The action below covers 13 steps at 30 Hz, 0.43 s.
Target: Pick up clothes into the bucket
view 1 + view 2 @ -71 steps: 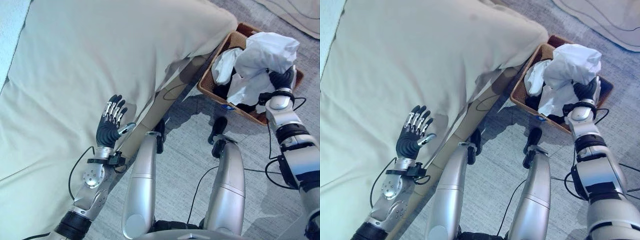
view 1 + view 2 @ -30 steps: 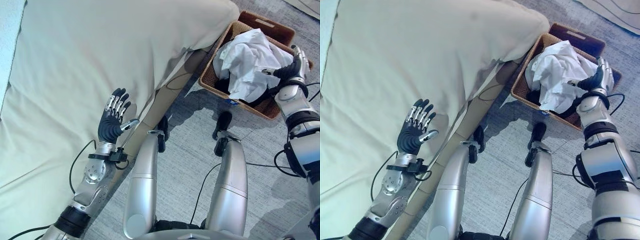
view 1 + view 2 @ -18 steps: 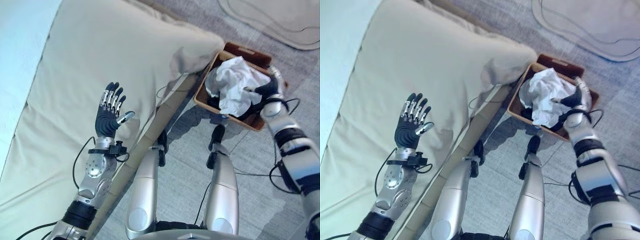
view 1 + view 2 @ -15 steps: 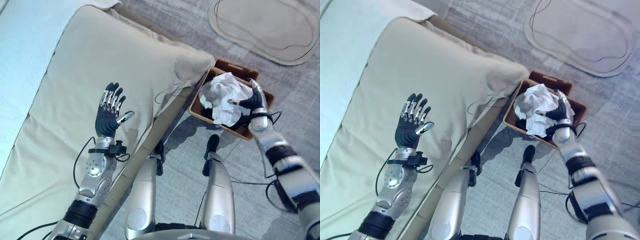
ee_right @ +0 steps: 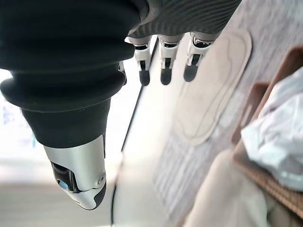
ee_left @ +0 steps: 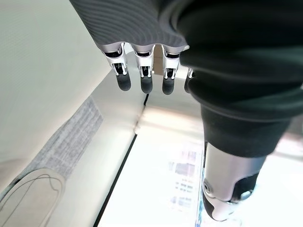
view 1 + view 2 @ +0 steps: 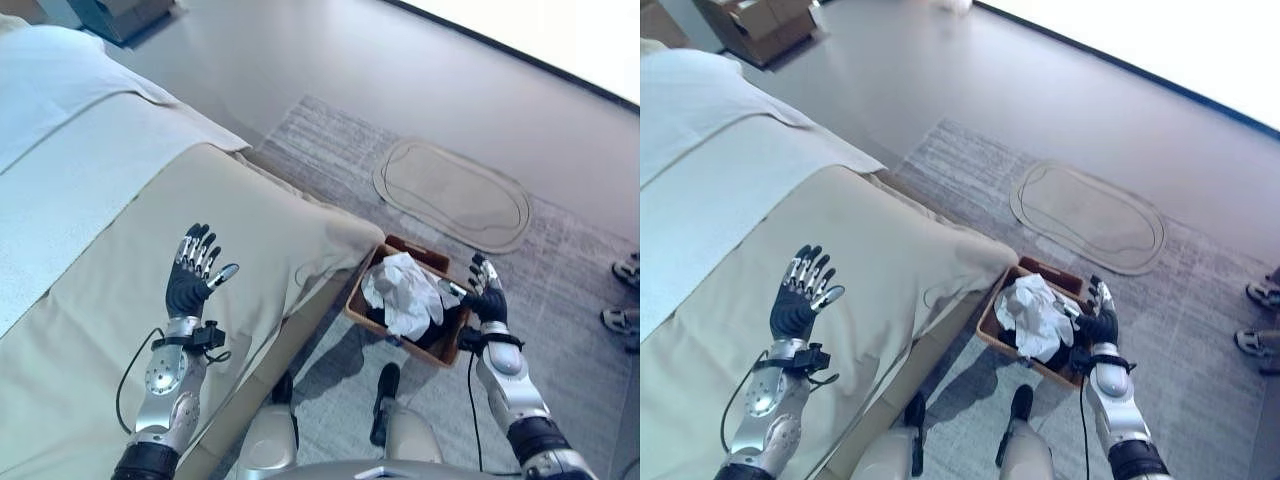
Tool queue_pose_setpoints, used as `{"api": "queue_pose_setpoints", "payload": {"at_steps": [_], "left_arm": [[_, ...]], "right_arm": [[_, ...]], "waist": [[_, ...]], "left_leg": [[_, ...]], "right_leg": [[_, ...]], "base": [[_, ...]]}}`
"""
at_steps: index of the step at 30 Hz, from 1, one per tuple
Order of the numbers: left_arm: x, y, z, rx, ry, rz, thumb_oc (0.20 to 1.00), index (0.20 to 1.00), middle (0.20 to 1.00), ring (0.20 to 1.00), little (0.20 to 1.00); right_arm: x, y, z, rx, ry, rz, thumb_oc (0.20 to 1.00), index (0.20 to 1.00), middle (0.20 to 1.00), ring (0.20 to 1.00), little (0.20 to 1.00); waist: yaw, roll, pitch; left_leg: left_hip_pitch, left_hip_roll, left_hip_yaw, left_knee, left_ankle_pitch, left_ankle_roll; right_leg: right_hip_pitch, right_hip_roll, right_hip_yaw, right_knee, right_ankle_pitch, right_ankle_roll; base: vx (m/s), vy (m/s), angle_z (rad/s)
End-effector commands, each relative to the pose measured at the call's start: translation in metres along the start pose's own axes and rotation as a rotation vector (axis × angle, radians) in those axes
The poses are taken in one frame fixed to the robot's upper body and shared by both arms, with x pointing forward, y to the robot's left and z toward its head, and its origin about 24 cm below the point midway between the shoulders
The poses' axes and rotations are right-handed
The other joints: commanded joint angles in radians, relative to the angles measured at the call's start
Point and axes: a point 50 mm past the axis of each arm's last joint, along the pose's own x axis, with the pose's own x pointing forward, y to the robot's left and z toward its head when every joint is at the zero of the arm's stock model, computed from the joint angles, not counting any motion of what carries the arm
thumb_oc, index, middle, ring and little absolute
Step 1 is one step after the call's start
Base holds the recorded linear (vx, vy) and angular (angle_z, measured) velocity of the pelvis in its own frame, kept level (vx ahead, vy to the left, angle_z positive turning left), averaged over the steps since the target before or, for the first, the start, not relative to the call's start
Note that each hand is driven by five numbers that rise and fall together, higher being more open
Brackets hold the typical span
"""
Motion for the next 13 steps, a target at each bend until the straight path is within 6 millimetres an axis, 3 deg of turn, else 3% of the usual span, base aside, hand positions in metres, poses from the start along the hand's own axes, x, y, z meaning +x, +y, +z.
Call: {"api": "queue_pose_setpoints", "payload": {"at_steps": [1,7,13], "left_arm": [[0.001,0.002,0.010,0.103,-0.051,-0.044,1.000,1.000,1.000,1.000,1.000],[-0.015,0.006,-0.011,0.059,0.024,0.042,1.000,1.000,1.000,1.000,1.000],[-0.016,0.002,-0.014,0.046,0.030,0.062,1.000,1.000,1.000,1.000,1.000]], "right_arm": [[0.003,0.009,0.024,0.094,-0.123,0.069,1.000,1.000,1.000,1.000,1.000],[-0.023,0.033,-0.010,0.127,0.018,0.140,1.000,1.000,1.000,1.000,1.000],[-0.037,0.057,-0.020,0.157,0.069,0.230,1.000,1.000,1.000,1.000,1.000]], "waist": [[0.012,-0.012,-0.046],[0.023,-0.021,-0.099],[0.022,-0.021,-0.106]], "left_leg": [[0.002,0.012,-0.011,-0.064,0.068,-0.015],[0.067,0.017,0.009,-0.090,0.061,-0.017],[0.107,0.008,0.008,-0.087,0.051,-0.007]], "right_leg": [[0.041,-0.021,0.002,0.041,-0.039,0.073],[0.102,-0.012,0.002,0.002,-0.040,0.073],[0.138,-0.020,0.012,0.028,-0.055,0.067]], "base": [[0.03,0.020,-0.02],[0.04,0.031,-0.05],[0.03,0.039,-0.06]]}}
